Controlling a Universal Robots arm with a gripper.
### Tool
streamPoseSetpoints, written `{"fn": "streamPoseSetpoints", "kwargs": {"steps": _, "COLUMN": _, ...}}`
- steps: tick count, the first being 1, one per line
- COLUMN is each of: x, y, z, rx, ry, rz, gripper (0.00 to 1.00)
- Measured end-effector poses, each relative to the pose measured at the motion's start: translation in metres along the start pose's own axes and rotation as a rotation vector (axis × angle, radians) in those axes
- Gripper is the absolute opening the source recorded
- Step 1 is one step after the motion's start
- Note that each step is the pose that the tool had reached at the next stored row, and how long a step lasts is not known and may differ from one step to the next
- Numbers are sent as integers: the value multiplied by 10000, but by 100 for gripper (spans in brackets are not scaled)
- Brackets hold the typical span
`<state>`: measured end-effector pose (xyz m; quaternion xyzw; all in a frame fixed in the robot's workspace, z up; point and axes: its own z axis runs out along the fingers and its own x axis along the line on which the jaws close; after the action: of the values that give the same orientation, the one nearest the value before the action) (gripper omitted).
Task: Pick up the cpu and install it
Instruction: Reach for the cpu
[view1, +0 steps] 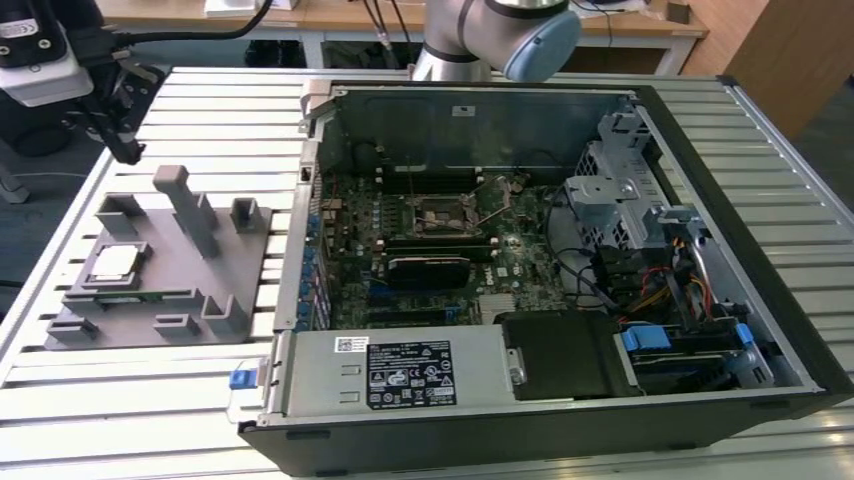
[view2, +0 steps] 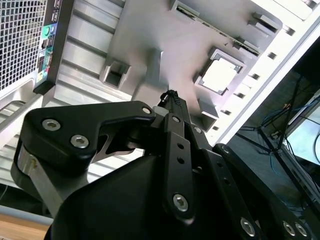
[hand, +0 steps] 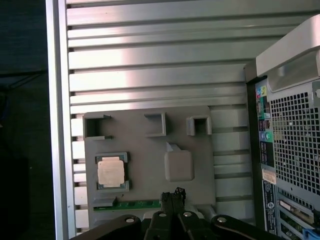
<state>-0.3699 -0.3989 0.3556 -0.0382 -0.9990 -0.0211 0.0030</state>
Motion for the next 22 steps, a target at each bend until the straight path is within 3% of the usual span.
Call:
{"fn": "streamPoseSetpoints", "kwargs": {"steps": 12, "x": 267, "y": -42, "z": 75, "rx": 12, "ry": 21, "rz": -27, "gripper": 11}}
{"fn": "streamPoseSetpoints", "kwargs": {"steps": 22, "x": 622, "y": -98, "z": 168, "rx": 12, "ry": 21, "rz": -48, "gripper": 11}}
